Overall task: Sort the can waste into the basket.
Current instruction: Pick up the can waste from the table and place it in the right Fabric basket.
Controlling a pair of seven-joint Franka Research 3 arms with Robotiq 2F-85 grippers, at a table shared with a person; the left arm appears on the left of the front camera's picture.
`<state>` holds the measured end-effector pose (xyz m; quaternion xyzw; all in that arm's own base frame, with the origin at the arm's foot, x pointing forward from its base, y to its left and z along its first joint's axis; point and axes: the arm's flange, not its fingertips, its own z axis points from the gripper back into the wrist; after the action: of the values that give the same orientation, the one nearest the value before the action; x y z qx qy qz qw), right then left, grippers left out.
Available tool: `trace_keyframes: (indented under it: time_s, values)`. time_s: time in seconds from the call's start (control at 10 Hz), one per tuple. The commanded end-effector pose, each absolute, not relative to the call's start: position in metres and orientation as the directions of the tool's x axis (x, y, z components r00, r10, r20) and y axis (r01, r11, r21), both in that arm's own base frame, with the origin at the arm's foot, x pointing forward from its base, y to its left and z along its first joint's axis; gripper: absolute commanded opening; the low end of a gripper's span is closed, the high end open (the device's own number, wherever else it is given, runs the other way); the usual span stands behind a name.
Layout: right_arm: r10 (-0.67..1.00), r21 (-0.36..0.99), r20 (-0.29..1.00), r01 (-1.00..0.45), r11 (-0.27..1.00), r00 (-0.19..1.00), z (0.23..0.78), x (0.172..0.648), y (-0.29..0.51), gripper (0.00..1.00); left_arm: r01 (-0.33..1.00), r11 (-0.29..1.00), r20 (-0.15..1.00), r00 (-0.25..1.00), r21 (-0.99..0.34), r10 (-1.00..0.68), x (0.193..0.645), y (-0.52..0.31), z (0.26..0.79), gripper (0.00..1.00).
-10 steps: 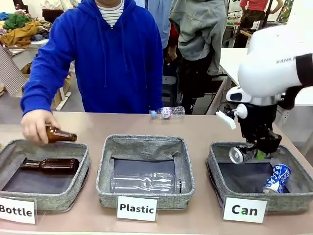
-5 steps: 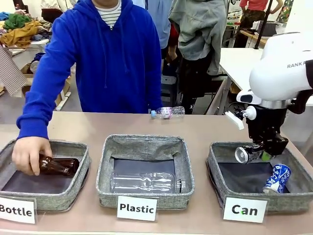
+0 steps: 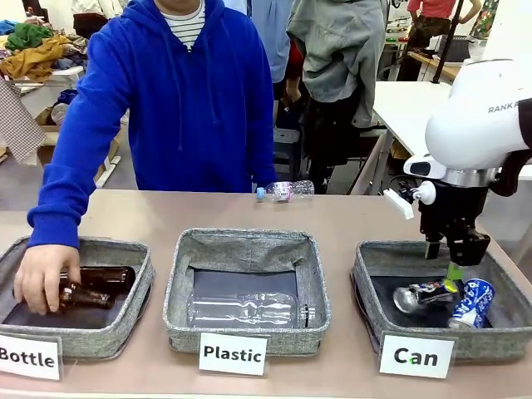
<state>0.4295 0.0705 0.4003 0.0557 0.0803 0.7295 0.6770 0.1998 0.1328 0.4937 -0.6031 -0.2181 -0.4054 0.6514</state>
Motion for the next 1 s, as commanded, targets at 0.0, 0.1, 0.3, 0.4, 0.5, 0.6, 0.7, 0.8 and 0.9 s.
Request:
trace_keyframes:
  time_s: [0.0,0.1,0.3,0.4,0.5,0.6,0.7,0.8,0.9]
  values:
    - [0.999,0.188,0.010,-0.981,-0.053,-0.052,0.406,0.432,0.072,1.00,0.771,-0.065,0.753,0.594,-0.633,-0.283,0.210,0.124,0.492,1.00]
    - [0.996,0.197,0.089,-0.979,-0.047,-0.030,0.409,0.433,0.074,1.00,0.751,-0.073,0.730,0.606,-0.656,-0.317,0.221,0.112,0.489,1.00]
    - [0.963,0.173,0.269,-0.982,-0.076,-0.027,0.418,0.429,0.072,1.00,0.692,-0.044,0.650,0.652,-0.720,-0.390,0.249,0.081,0.478,1.00]
    - [0.899,0.140,0.437,-0.986,-0.091,-0.021,0.425,0.423,0.071,1.00,0.664,-0.057,0.620,0.660,-0.746,-0.424,0.265,0.069,0.473,1.00]
    - [0.679,0.133,0.734,-0.986,-0.097,0.033,0.439,0.422,0.068,1.00,0.627,-0.048,0.573,0.675,-0.778,-0.465,0.283,0.051,0.464,1.00]
    - [0.398,0.255,0.894,-0.964,-0.076,0.205,0.449,0.424,0.063,1.00,0.587,-0.021,0.518,0.696,-0.809,-0.497,0.300,0.035,0.453,1.00]
    - [0.251,0.265,0.942,-0.953,-0.147,0.223,0.449,0.425,0.055,1.00,0.567,0.048,0.472,0.727,-0.822,-0.498,0.318,0.017,0.440,1.00]
    - [0.114,0.330,0.942,-0.934,-0.134,0.317,0.448,0.429,0.047,1.00,0.569,0.090,0.481,0.761,-0.818,-0.435,0.339,0.004,0.427,1.00]
    - [0.008,0.384,0.922,-0.913,-0.137,0.387,0.443,0.434,0.042,1.00,0.582,0.075,0.544,0.792,-0.809,-0.279,0.359,-0.006,0.416,1.00]
